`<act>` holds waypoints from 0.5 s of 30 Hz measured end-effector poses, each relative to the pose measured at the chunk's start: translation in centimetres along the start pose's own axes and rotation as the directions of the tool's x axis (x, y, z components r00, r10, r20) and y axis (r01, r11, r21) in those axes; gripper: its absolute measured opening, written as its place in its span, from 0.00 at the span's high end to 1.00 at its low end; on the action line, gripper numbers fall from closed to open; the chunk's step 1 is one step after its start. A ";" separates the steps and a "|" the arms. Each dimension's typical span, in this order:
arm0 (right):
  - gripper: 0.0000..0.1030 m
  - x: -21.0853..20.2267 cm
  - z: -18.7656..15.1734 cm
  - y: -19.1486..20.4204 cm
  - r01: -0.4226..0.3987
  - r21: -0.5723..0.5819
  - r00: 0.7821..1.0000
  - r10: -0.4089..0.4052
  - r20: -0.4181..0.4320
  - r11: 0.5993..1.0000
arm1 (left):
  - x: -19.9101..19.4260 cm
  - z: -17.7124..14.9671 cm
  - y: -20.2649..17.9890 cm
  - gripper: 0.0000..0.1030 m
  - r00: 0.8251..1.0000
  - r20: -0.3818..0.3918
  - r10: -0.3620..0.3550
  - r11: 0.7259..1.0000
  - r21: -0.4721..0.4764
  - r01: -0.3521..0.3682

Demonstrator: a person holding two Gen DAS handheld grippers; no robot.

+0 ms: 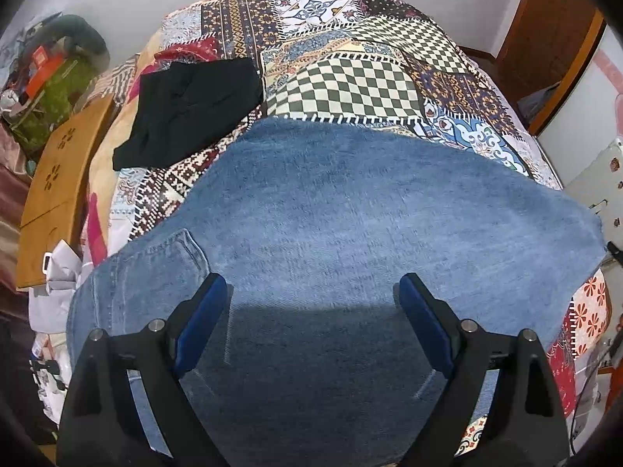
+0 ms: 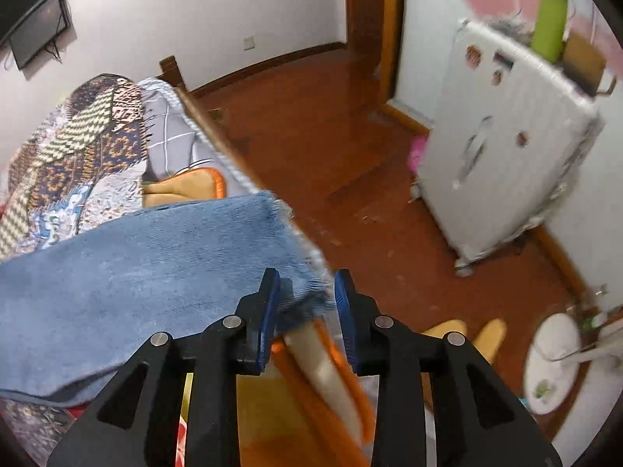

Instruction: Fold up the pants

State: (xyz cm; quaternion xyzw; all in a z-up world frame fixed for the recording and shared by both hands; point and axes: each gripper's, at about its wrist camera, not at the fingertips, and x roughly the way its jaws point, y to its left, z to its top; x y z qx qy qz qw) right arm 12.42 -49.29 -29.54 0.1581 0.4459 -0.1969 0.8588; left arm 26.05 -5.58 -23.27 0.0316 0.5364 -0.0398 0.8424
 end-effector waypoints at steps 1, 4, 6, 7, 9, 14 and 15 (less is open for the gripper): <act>0.73 -0.8 0.5 0.3 -0.033 -0.005 0.999 0.033 0.009 0.999 | -0.2 0.3 0.0 0.12 1.000 0.009 0.000 1.000 0.000 0.000; 0.61 -2.8 2.1 2.3 -0.130 -0.036 0.990 0.132 0.049 0.991 | -0.7 1.3 -0.4 0.12 1.000 0.030 -0.006 1.000 -0.001 0.006; 0.53 -3.7 3.0 4.9 -0.205 -0.066 0.975 0.210 0.071 0.976 | -0.8 2.3 -1.2 0.12 0.999 0.042 -0.024 1.000 0.011 0.024; 0.48 -3.9 3.4 5.9 -0.239 -0.076 0.967 0.245 0.072 0.968 | -0.8 2.8 -1.6 0.12 0.999 0.045 -0.030 0.999 0.022 0.029; 0.39 -3.6 3.8 8.0 -0.305 -0.093 0.948 0.311 0.062 0.948 | -0.5 3.9 -2.9 0.12 0.999 0.040 -0.037 0.998 0.047 0.035; 0.32 0.1 2.9 13.0 -0.342 -0.142 0.939 0.342 -0.023 0.929 | 2.6 5.1 -6.1 0.12 0.998 -0.054 -0.042 0.987 0.155 0.050; 0.32 1.2 2.4 13.9 -0.329 -0.159 0.944 0.324 -0.057 0.931 | 3.7 4.8 -6.6 0.12 0.995 -0.093 -0.023 0.982 0.183 0.040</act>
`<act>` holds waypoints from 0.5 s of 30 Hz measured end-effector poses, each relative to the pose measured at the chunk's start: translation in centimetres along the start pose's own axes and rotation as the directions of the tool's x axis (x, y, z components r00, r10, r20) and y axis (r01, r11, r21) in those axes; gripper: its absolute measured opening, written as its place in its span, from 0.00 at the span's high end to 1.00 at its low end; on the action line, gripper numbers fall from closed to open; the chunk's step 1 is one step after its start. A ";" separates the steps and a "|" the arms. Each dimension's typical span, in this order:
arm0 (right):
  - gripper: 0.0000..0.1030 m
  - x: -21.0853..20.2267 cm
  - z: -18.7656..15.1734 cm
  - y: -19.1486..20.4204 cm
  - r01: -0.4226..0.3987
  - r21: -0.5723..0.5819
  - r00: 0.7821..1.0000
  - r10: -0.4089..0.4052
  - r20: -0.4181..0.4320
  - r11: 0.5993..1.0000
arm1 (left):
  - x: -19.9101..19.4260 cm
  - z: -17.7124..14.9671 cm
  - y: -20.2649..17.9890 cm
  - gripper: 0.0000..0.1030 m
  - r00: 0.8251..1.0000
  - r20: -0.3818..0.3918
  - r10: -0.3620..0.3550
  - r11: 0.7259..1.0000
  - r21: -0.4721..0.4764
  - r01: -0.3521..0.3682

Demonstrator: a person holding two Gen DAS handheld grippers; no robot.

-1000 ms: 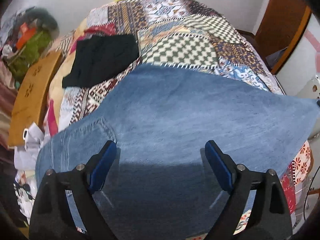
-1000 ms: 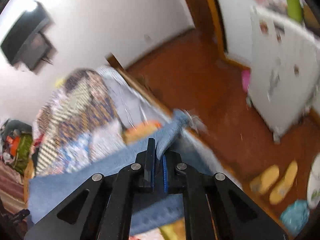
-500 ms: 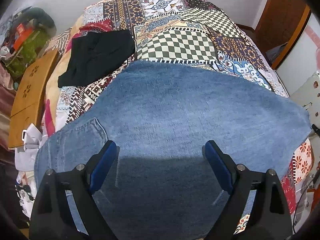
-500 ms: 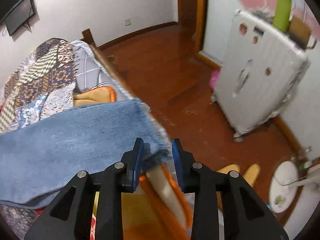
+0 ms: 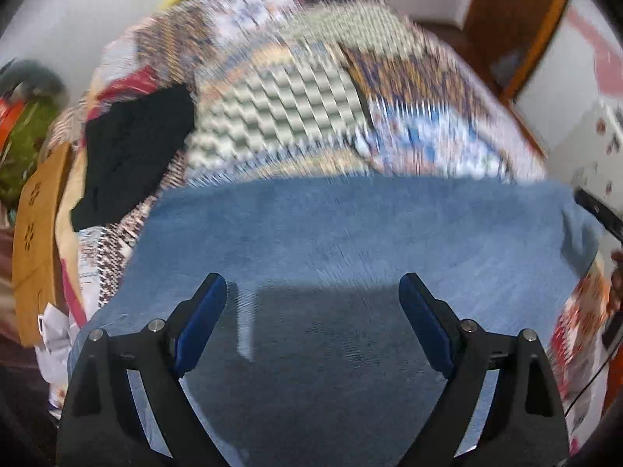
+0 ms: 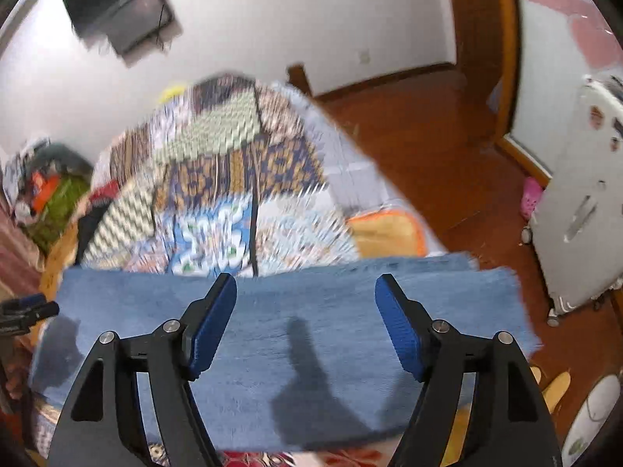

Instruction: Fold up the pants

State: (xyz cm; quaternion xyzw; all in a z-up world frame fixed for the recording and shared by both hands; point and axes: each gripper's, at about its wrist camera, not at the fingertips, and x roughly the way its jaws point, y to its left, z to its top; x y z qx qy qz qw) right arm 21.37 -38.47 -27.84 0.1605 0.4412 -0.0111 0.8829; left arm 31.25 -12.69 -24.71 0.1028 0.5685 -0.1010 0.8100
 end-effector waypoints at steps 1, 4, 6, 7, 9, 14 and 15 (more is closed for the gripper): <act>0.32 1.8 -0.6 0.5 0.029 -0.032 0.998 -0.030 -0.050 0.999 | 0.8 -0.3 -0.3 0.10 1.000 -0.023 0.018 1.000 0.018 -0.017; 0.31 3.3 -2.8 1.6 0.102 -0.172 0.992 -0.113 -0.055 0.980 | 0.5 -2.0 -1.1 0.04 0.997 0.031 0.065 0.995 0.068 -0.067; 0.29 2.8 -4.0 2.5 0.139 -0.267 0.988 -0.153 -0.033 0.954 | 0.0 -3.0 -1.2 0.04 0.997 0.043 0.061 0.993 0.100 -0.065; 0.27 2.5 -4.9 2.9 0.157 -0.309 0.985 -0.172 -0.023 0.938 | -0.2 -3.4 -1.1 0.02 0.997 0.050 0.057 0.992 0.108 -0.062; 0.25 1.8 -6.5 3.4 0.178 -0.351 0.982 -0.190 -0.001 0.919 | -0.6 -4.4 -0.6 0.00 0.997 0.061 0.050 0.993 0.102 -0.056; 0.25 -0.5 -8.9 3.0 0.188 -0.344 0.981 -0.195 0.014 0.920 | -1.3 -6.1 0.6 0.00 0.998 0.060 0.012 0.999 0.039 -0.014; 0.25 -0.7 -8.9 2.9 0.184 -0.332 0.981 -0.191 0.011 0.925 | -1.5 -6.4 0.7 0.00 0.998 0.063 0.011 0.999 0.035 -0.013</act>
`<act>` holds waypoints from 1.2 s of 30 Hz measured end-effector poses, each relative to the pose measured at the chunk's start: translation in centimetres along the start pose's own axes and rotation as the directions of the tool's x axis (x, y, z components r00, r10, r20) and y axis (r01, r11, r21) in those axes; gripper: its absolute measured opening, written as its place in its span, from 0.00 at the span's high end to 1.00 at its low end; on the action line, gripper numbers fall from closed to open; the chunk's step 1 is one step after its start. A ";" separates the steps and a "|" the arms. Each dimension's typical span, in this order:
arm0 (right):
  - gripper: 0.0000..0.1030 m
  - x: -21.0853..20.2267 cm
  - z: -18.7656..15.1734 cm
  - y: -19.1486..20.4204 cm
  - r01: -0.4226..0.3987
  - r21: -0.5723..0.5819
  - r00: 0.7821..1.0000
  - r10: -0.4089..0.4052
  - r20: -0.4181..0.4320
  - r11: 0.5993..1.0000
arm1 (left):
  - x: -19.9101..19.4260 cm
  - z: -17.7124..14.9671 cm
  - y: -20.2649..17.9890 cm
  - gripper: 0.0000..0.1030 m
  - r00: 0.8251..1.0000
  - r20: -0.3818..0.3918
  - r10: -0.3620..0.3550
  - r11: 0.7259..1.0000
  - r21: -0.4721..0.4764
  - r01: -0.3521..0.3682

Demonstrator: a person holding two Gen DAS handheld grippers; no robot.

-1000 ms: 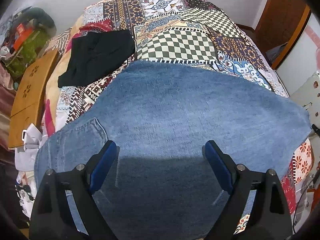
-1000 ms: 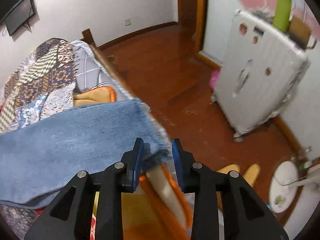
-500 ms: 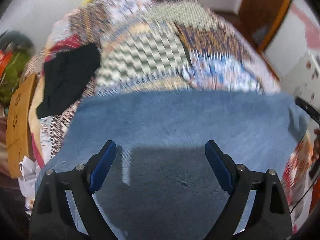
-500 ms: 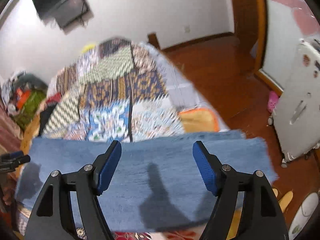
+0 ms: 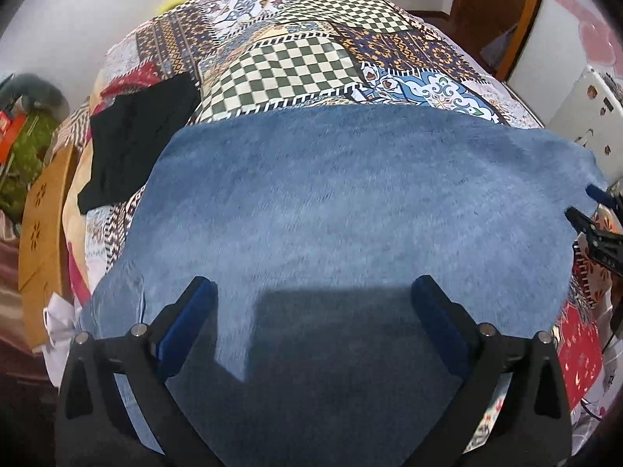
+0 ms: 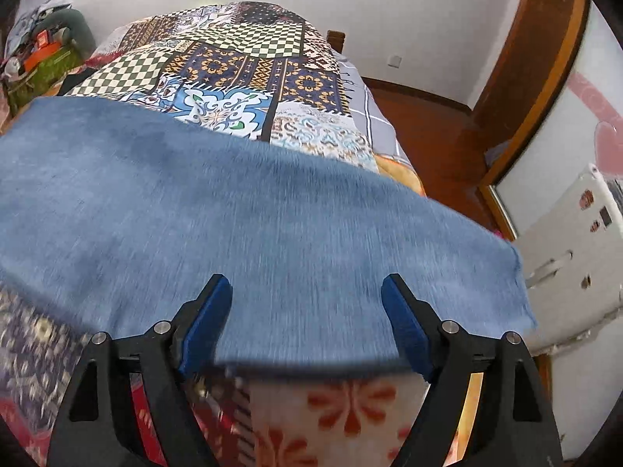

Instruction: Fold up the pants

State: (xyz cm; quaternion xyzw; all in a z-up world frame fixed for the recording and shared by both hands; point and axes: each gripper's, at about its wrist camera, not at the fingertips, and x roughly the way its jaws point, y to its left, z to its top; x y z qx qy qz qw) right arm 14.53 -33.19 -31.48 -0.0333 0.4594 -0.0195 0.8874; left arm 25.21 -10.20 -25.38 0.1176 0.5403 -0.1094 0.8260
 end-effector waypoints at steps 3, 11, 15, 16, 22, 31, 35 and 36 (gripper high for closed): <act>0.25 -1.6 -1.1 -0.6 -0.012 0.039 1.000 0.012 0.007 0.999 | -0.6 -0.9 0.1 0.00 1.000 0.010 -0.002 1.000 -0.007 0.002; 0.25 -4.8 -2.8 -6.3 -0.159 0.332 0.987 0.139 0.083 0.930 | -1.6 -1.1 0.4 0.00 1.000 -0.015 0.016 1.000 0.008 -0.016; 0.25 -4.1 -3.6 -11.5 -0.229 0.579 0.973 0.190 0.128 0.783 | -1.7 0.0 -0.2 0.00 0.994 0.007 0.108 0.993 0.055 -0.108; 0.25 -3.1 -4.2 -13.0 -0.251 0.658 0.967 0.219 0.132 0.710 | -1.4 0.3 -0.6 0.00 0.993 0.003 0.117 0.991 0.069 -0.116; 0.42 1.1 -5.5 -15.3 -0.239 0.777 0.963 0.247 0.111 0.583 | 0.1 1.5 -2.2 0.00 0.996 -0.020 0.083 0.993 0.087 -0.081; 0.76 3.0 -4.1 -16.7 -0.236 0.776 0.969 0.203 0.142 0.585 | 1.2 3.4 -6.3 0.00 0.997 -0.015 0.070 0.984 0.165 -0.067; 0.90 1.7 -2.5 -16.5 -0.189 0.719 0.982 0.144 0.124 0.669 | 1.0 3.4 -6.8 0.00 0.998 -0.003 0.066 0.984 0.164 -0.065; 0.91 1.6 -2.3 -16.6 -0.185 0.709 0.983 0.136 0.126 0.680 | 0.8 3.4 -6.7 0.00 0.998 -0.001 0.057 0.986 0.159 -0.057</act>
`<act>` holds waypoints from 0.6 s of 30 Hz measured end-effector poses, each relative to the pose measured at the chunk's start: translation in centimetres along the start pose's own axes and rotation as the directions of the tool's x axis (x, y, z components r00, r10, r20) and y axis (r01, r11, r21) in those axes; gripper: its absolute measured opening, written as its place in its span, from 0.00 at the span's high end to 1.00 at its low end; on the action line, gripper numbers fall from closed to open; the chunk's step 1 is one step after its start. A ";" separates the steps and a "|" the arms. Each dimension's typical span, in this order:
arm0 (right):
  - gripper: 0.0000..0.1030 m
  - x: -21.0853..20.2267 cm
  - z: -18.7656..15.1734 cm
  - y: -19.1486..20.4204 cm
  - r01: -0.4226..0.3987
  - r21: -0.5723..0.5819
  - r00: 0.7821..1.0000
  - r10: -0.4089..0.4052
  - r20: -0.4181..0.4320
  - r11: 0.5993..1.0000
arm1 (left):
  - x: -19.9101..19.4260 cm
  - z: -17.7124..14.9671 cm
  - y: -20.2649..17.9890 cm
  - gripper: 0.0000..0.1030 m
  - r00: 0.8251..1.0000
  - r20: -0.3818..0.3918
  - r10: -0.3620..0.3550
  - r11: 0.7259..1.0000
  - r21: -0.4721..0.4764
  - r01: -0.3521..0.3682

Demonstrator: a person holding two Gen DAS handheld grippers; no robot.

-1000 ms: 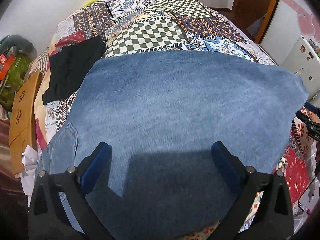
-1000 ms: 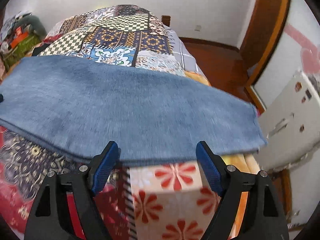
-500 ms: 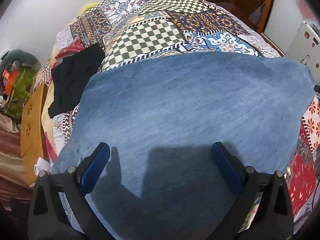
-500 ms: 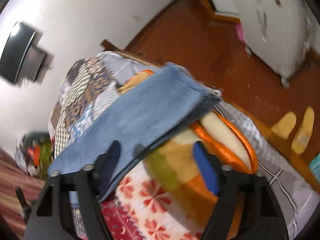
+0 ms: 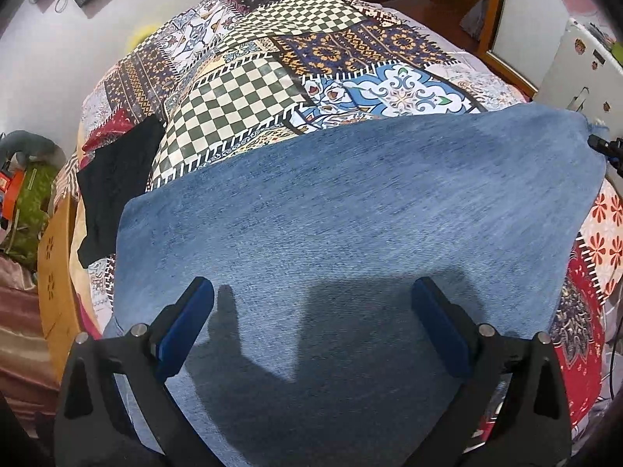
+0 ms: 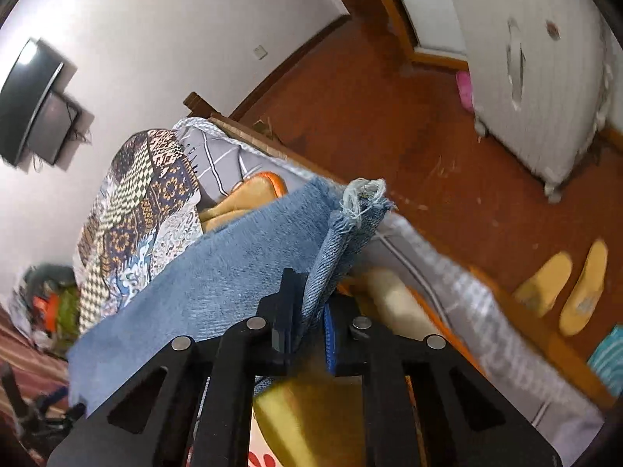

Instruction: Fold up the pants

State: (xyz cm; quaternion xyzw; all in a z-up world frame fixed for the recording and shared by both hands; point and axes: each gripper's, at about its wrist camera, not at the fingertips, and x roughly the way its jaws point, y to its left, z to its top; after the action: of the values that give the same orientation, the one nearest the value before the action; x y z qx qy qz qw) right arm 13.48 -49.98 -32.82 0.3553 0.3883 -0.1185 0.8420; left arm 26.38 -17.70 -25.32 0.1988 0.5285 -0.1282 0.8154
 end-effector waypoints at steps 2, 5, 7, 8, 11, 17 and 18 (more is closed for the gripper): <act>0.92 -0.9 0.4 0.9 0.008 -0.050 1.000 -0.007 0.030 0.999 | -0.5 -0.1 0.2 0.00 1.000 0.014 -0.018 1.000 -0.020 0.019; 0.92 -2.9 1.0 2.6 0.013 -0.133 0.996 -0.001 0.091 0.991 | -1.5 -0.2 0.6 0.00 0.999 0.040 -0.024 0.999 -0.046 0.026; 0.92 -4.4 1.4 4.2 0.010 -0.186 0.992 0.014 0.128 0.982 | -2.3 -0.2 1.0 0.00 0.998 0.061 -0.030 0.997 -0.067 0.034; 0.93 -5.1 1.5 5.3 0.010 -0.217 0.989 0.023 0.149 0.976 | -2.6 -0.3 1.2 0.00 0.997 0.068 -0.034 0.996 -0.075 0.039; 0.93 -7.1 1.5 8.7 0.011 -0.324 0.978 0.057 0.200 0.946 | -4.0 -0.4 2.2 0.00 0.993 0.108 -0.050 0.991 -0.117 0.063; 0.93 -9.5 1.0 15.2 -0.075 -0.455 0.959 0.189 0.211 0.887 | -6.6 -1.2 4.5 0.00 0.982 0.178 -0.062 0.978 -0.185 0.095; 0.93 -9.8 0.7 16.5 -0.094 -0.478 0.955 0.215 0.204 0.873 | -7.0 -1.4 5.1 0.00 0.979 0.191 -0.064 0.975 -0.199 0.103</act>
State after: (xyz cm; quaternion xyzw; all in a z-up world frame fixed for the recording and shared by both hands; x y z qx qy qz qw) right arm 15.18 -39.37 -16.91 0.1562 0.2656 0.0018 0.9513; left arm 24.54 -12.53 -18.43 0.0773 0.4694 -0.1244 0.8708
